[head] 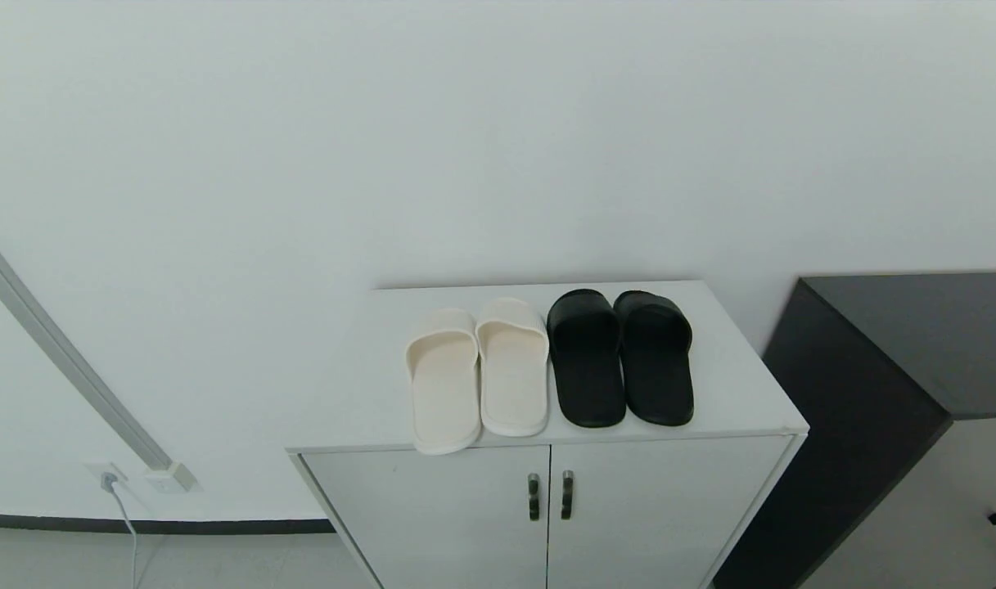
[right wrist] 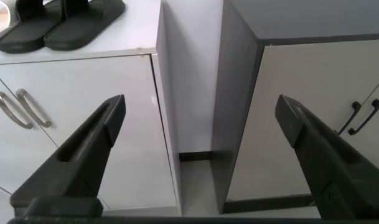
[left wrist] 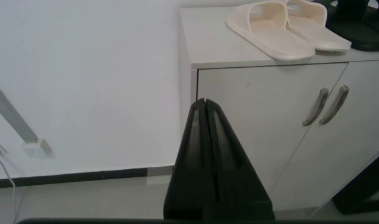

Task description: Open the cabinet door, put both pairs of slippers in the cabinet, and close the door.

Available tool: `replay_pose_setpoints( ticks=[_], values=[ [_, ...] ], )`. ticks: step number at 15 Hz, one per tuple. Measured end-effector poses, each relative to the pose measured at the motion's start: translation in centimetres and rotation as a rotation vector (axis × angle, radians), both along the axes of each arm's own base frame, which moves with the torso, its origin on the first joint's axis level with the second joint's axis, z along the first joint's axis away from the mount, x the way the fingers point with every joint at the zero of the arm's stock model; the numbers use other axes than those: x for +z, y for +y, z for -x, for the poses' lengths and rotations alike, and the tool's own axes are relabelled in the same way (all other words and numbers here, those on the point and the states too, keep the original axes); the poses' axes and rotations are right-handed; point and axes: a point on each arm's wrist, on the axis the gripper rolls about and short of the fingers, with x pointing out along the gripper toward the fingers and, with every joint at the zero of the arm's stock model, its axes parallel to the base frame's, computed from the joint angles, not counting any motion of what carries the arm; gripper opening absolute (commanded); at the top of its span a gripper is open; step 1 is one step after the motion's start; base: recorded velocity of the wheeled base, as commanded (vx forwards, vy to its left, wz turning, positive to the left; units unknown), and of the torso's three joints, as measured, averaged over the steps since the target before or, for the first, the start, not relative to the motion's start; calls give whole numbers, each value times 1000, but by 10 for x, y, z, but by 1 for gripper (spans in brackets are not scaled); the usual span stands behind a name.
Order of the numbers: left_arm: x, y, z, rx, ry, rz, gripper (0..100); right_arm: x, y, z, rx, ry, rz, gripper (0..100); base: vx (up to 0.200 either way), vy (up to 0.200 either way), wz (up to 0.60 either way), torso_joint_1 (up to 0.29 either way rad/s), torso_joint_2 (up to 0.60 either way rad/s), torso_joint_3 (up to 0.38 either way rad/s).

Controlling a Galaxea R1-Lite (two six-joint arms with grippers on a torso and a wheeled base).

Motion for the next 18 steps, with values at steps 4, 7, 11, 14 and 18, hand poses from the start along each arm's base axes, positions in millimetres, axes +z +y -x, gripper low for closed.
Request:
replay_pose_setpoints(
  ticks=[4, 7, 11, 14, 18],
  values=[
    [0, 0, 0, 0, 0, 1, 0, 12, 0, 3, -3, -34, -24, 100, 0, 0, 0, 0, 0, 0],
    [0, 0, 0, 0, 0, 1, 0, 60, 1, 9, 73, -53, -74, 100, 0, 0, 0, 0, 0, 0],
    [0, 0, 0, 0, 0, 0, 0, 92, 4, -30, 195, 69, -89, 100, 0, 0, 0, 0, 0, 0],
    [0, 0, 0, 0, 0, 0, 0, 118, 9, -68, 284, 129, -90, 100, 0, 0, 0, 0, 0, 0],
    [0, 0, 0, 0, 1, 0, 0, 143, 35, -113, 368, 206, -121, 100, 0, 0, 0, 0, 0, 0]
  ],
)
